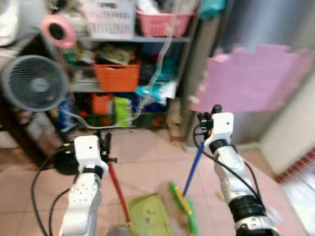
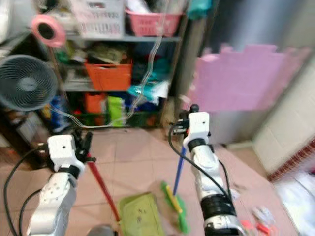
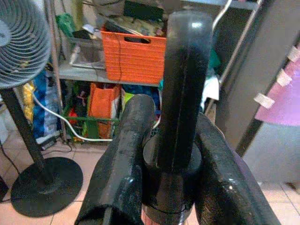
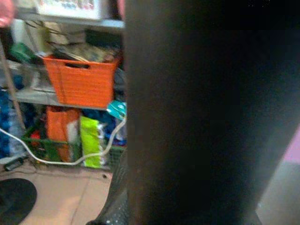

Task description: Sweep floor

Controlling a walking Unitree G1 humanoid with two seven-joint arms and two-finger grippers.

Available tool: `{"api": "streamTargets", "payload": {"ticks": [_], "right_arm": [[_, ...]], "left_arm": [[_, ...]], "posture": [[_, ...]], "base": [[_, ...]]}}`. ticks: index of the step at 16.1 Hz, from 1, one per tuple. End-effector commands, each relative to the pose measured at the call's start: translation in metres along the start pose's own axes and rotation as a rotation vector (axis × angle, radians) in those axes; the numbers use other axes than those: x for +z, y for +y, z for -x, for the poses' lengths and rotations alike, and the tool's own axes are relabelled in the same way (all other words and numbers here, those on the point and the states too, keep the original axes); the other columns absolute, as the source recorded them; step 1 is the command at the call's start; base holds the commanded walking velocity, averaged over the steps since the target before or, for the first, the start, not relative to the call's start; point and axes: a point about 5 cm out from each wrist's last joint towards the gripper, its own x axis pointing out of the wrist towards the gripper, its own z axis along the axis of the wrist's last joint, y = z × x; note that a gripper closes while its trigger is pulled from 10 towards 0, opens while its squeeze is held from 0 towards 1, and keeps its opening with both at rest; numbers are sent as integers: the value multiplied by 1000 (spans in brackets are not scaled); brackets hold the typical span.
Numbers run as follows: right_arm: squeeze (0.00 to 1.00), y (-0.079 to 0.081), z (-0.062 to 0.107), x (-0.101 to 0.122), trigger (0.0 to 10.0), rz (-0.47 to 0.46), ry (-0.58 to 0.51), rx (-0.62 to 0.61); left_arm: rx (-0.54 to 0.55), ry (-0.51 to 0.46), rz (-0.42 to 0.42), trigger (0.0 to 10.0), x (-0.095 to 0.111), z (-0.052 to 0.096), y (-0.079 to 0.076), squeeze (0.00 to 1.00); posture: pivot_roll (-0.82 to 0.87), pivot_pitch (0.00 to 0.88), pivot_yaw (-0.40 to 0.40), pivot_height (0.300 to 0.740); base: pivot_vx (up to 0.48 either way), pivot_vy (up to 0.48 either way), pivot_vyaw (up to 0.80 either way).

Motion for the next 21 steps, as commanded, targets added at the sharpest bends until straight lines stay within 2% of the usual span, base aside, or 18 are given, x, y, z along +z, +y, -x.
{"api": "streamTargets", "payload": {"ticks": [1,5,12,14,17,18,21], "right_arm": [[0,-7,1,-5,10000,9,35,-30],[0,-9,1,-6,10000,13,39,-41],[0,-11,2,-7,10000,16,41,-57],[0,-12,1,-5,10000,19,35,-62],[0,-13,1,-4,10000,24,27,-74],[0,-14,1,-3,10000,18,22,-82],[0,-16,3,-4,10000,10,17,-107]], "left_arm": [[-25,-42,6,10000,11,-5,-5,0],[-45,-52,48,10000,15,-6,-6,0],[-57,-32,54,10000,13,-5,-8,0],[-90,-29,72,10000,13,-5,-11,0],[-122,-22,66,10000,14,-6,-13,0],[-119,-14,31,10000,12,-6,-11,0],[-99,9,8,10000,6,-8,-9,0]], "posture": [[84,0,-33,740],[80,0,-28,740],[81,0,-24,740],[81,0,-23,740],[81,0,-18,740],[78,0,-14,740],[63,0,3,740]], "base": [[0,0,-800],[0,169,-800],[0,480,-800],[0,480,-800],[0,480,-800],[0,480,-800],[0,480,-800]]}}
